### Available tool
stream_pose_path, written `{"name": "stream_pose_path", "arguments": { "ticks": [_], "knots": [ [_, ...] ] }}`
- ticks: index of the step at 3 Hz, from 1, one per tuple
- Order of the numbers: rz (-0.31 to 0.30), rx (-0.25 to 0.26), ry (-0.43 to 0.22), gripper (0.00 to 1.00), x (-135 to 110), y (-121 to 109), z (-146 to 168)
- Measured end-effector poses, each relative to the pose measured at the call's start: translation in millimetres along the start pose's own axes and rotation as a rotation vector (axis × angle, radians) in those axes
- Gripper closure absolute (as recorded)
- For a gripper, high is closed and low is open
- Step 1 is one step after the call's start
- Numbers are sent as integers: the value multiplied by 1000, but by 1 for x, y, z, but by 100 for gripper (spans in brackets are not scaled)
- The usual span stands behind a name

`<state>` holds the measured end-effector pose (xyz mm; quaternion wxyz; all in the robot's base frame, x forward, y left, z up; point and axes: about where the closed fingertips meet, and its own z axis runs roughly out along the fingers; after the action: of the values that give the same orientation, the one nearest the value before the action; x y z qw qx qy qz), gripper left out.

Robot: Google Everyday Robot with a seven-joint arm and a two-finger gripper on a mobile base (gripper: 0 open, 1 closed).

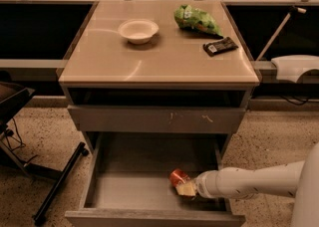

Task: Place coke can into middle drawer

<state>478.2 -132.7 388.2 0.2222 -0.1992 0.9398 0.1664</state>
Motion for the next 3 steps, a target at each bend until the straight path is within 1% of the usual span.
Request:
{"name": "stream_pose_path", "arguments": {
  "ticks": [2, 3],
  "knots": [
    [0, 0, 0, 11, 0, 0, 0],
    [0, 0, 0, 0, 0, 0, 0]
  ]
}}
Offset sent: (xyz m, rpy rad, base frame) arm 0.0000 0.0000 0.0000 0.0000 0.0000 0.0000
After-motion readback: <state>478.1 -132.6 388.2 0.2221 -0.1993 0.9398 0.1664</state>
